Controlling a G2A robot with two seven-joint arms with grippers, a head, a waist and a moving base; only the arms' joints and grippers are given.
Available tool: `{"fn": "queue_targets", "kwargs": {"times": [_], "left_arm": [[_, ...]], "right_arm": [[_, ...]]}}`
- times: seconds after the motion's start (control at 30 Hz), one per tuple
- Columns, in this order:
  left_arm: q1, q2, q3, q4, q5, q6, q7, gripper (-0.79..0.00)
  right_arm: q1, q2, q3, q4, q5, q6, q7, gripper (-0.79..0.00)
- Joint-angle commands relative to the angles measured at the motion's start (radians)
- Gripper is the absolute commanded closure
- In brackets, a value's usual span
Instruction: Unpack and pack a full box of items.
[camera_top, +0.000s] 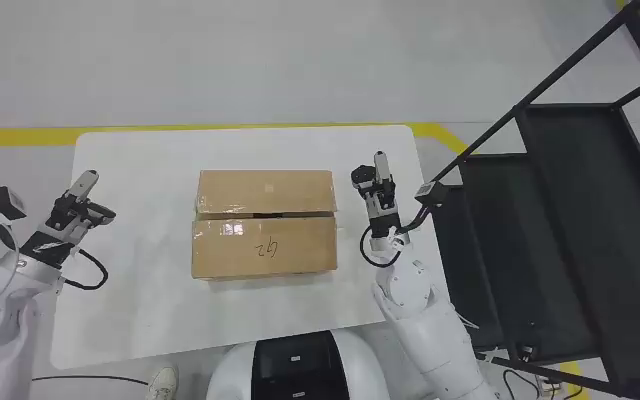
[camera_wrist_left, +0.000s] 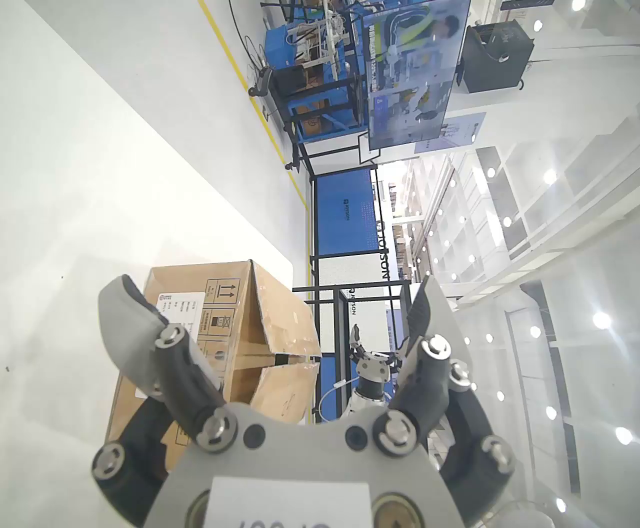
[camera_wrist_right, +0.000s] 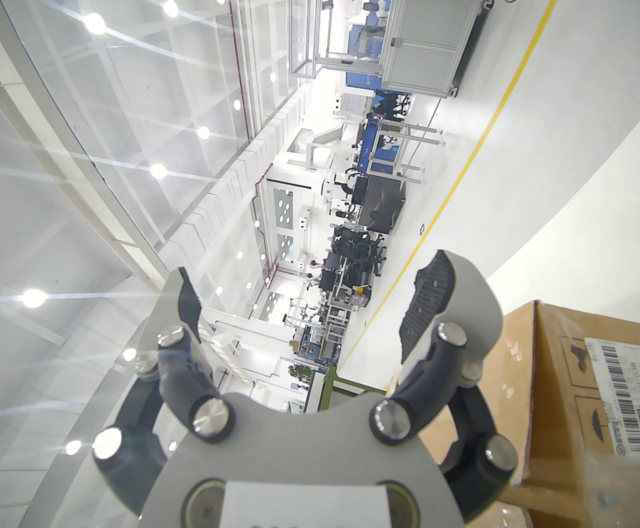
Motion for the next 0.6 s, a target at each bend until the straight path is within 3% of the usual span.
{"fn": "queue_targets", "kwargs": {"times": [0.0,0.57], "left_arm": [[0.000,0.000,0.000,0.000,0.000,0.000,0.000,-0.784],[-0.001,0.000,0.003,-0.006,0.016,-0.002,-0.004,-0.785]], "right_arm": [[0.000,0.000,0.000,0.000,0.000,0.000,0.000,-0.785],[0.002,0.001,-0.003,0.000,-0.009,0.009,0.020,-0.785]]}}
